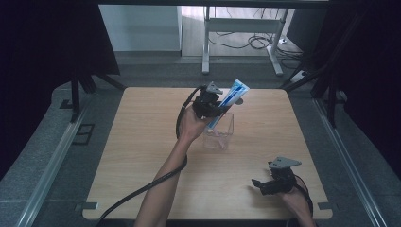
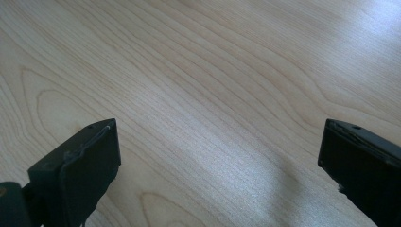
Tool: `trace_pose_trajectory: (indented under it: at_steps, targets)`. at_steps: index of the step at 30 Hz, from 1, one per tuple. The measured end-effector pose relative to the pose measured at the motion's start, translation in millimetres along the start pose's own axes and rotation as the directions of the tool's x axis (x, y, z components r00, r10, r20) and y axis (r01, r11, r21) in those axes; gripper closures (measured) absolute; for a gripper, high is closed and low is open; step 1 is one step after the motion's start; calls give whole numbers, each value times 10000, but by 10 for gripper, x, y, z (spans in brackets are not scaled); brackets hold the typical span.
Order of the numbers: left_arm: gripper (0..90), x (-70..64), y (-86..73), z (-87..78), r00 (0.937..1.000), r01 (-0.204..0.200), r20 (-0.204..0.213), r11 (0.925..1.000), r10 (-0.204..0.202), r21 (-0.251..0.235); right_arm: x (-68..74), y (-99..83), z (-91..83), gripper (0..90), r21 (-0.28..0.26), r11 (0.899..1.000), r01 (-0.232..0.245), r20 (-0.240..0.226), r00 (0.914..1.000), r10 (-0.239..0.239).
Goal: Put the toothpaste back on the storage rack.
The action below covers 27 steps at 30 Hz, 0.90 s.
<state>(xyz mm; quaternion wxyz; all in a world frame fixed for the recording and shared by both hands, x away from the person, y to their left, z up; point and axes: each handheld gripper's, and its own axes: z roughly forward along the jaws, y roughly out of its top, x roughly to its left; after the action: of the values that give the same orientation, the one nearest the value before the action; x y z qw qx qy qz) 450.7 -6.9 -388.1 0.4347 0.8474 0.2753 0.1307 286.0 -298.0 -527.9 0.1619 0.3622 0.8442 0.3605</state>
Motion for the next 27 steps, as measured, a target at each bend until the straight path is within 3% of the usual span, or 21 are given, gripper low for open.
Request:
trace_pose_trajectory:
  at_steps: [7, 27]
  targets:
    - [730, 2, -62, 152, 9998, -117, 149, 9993, 123, -352, -5, -7, 7, 4, 64, 10000, 50, -74, 10000, -50]
    - [725, -83, -307, 409, 9980, -568, -274, 9979, 576, 320, -6, -3, -5, 8, -1, 10000, 82, -39, 10000, -82]
